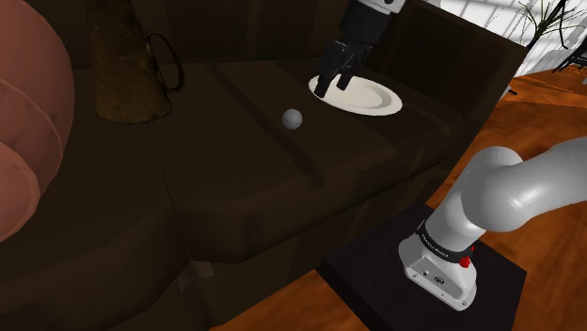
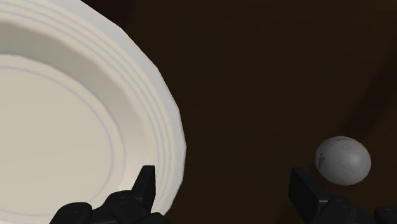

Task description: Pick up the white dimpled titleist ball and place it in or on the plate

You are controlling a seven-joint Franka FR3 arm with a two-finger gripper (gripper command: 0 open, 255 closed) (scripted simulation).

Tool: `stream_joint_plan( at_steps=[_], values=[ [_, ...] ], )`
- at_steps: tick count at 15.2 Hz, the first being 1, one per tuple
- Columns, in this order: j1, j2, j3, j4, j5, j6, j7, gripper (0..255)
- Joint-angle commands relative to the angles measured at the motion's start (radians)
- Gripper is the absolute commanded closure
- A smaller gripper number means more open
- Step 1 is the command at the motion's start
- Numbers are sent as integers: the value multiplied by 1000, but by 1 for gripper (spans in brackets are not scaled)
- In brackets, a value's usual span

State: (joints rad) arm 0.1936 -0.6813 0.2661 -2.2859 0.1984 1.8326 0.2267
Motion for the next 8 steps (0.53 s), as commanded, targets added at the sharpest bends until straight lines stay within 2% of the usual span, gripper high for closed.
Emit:
stream_joint_plan(
  at_steps=[1,8],
  values=[
    [17,17,31,17,21,20,22,0],
    [54,92,131,76,64,98,90,0]
  ],
)
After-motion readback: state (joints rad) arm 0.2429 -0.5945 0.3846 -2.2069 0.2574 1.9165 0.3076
